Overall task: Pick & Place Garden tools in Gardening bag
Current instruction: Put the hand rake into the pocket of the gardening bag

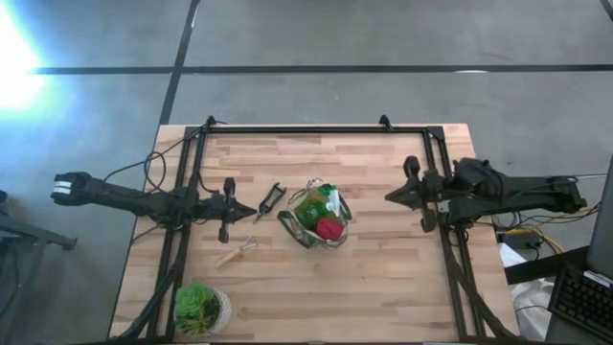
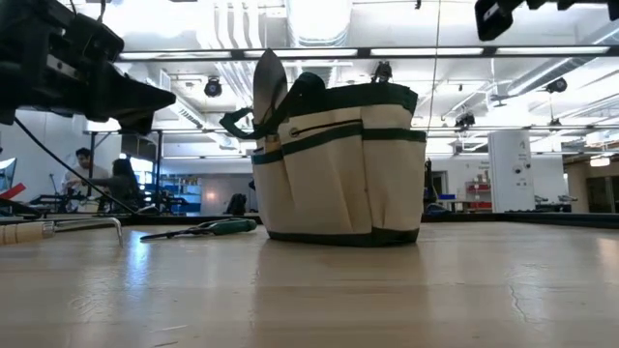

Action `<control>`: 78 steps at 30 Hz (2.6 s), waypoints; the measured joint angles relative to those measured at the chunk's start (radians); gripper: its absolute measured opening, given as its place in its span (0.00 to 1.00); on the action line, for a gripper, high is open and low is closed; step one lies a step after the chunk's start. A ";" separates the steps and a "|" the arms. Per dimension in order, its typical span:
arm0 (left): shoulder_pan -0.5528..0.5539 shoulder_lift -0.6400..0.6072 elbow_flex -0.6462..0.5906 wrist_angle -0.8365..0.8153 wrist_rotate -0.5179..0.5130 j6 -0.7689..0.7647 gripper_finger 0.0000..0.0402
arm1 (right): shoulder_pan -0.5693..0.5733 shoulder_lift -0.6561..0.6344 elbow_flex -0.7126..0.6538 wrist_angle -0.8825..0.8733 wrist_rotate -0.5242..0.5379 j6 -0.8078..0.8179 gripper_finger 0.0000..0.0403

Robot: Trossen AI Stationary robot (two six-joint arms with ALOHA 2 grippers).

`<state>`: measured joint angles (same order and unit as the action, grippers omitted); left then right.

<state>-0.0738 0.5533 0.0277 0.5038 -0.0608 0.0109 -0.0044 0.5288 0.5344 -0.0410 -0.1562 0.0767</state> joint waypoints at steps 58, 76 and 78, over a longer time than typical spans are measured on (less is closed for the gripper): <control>-0.333 0.760 0.739 -1.266 0.128 -1.051 0.38 | 0.000 0.038 -0.027 -0.013 0.000 -0.010 0.02; -0.332 0.894 0.738 -1.273 0.028 -1.024 0.38 | 0.000 0.038 -0.032 -0.007 0.000 -0.009 0.02; -0.332 0.904 0.738 -1.272 0.014 -1.024 0.38 | 0.000 0.038 -0.032 -0.007 0.000 -0.009 0.02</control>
<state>-0.4053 1.4571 0.7654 -0.7680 -0.0466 -1.0134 -0.0048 0.5667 0.5022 -0.0479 -0.1558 0.0675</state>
